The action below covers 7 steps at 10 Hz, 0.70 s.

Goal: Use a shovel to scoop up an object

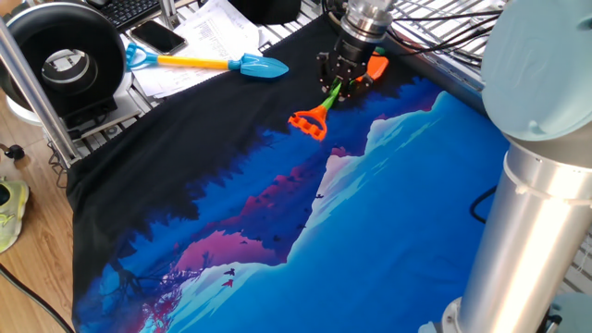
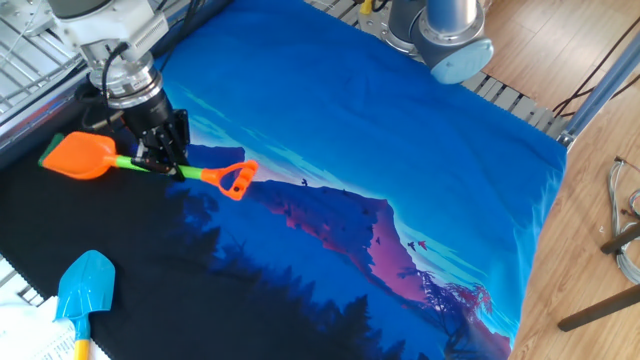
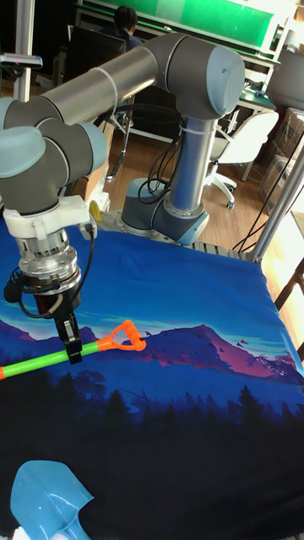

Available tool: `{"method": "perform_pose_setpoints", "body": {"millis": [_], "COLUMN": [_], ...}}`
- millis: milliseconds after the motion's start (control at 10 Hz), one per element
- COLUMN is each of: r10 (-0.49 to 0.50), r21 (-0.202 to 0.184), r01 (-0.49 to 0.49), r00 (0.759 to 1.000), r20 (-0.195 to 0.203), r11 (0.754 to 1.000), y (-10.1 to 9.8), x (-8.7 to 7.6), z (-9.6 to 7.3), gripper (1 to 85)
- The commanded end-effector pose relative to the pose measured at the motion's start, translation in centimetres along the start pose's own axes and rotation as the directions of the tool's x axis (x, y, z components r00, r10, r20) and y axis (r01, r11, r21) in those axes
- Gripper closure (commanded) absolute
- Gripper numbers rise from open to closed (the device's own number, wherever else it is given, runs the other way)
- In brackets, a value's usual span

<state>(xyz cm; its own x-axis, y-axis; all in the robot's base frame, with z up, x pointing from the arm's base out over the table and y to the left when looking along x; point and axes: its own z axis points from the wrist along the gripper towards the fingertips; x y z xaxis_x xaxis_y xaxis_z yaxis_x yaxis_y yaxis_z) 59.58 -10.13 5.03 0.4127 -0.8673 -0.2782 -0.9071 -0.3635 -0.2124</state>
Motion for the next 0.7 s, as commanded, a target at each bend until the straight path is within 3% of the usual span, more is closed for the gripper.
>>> {"method": "perform_pose_setpoints", "body": {"millis": [0,200,600], "r10": [-0.074,-0.084,-0.093], "r21": [0.044,0.059,0.055], "r01": [0.073,0.080,0.090], "r00": [0.997,0.994,0.995], "r20": [0.023,0.065,0.042], "r11": [0.996,0.995,0.994], "y": [-1.2,-1.5,-1.2], "x": [-0.3,-1.5,-0.7], "z": [0.2,0.1,0.1], "gripper": [84.3,84.3,84.3]}}
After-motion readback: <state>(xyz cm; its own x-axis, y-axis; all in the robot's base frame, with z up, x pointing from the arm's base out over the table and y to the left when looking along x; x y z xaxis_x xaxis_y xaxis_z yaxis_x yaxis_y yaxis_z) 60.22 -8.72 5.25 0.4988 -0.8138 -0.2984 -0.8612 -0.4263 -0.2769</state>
